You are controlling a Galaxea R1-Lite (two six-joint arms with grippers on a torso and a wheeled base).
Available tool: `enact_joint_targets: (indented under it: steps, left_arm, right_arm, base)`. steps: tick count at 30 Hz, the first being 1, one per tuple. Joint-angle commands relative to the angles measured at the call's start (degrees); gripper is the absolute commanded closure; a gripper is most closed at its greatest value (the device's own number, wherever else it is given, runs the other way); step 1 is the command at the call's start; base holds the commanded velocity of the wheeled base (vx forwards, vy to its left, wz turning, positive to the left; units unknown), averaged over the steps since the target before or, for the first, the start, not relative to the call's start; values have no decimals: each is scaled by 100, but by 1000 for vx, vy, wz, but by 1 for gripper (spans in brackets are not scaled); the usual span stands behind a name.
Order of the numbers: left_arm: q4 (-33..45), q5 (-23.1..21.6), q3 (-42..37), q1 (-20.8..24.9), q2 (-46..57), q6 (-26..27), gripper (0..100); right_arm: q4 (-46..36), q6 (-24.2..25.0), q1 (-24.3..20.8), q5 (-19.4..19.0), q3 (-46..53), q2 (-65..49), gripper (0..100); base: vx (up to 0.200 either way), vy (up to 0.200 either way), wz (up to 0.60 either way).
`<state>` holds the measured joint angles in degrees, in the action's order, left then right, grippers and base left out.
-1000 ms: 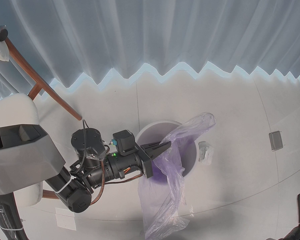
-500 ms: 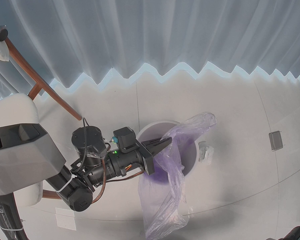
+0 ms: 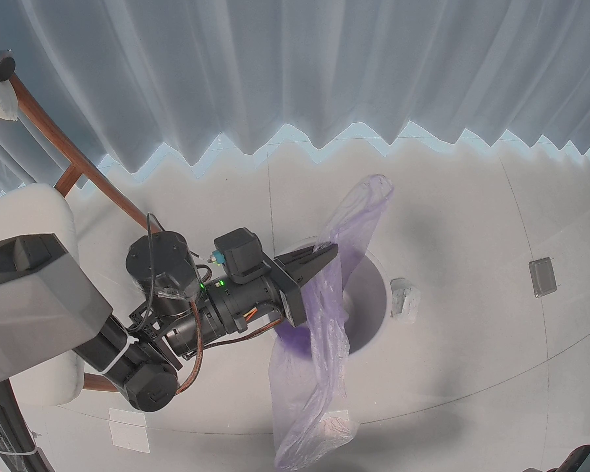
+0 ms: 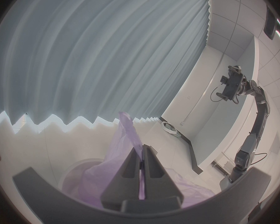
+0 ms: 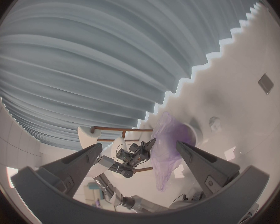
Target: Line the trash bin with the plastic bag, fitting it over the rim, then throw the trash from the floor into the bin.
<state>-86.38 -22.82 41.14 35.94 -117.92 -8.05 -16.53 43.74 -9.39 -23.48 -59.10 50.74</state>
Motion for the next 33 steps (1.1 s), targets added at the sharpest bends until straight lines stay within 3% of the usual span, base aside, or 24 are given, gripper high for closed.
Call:
enact_joint_targets:
  steps: [1,10,14,16,20,23,33]
  left_arm:
    - [-1,67,43,-17,146,31,100]
    - [-1,111,43,115,76,22,100]
    - [-1,173,8,203,6,22,100]
    - [-1,164,-19,300,-38,31,100]
    - [-10,164,-36,353,-170,31,100]
    - [-10,173,-36,379,-231,49,100]
    - [-10,190,-203,599,-284,251,100]
  right_arm:
    - [-201,231,-608,-25,-568,1228,0]
    - [168,179,-626,-8,-691,2467,0]
    - [273,117,-626,397,-638,2740,0]
    - [264,-190,-740,898,-524,2792,0]
    - [317,-498,-889,1328,-93,2854,0]
    - [537,-700,-889,1522,21,3056,0]
    - [1794,-718,-889,2286,382,3830,0]
  base:
    - [0,0,0]
    - [0,0,0]
    - [0,0,0]
    - [0,0,0]
    - [0,0,0]
    - [0,0,0]
    - [0,0,0]
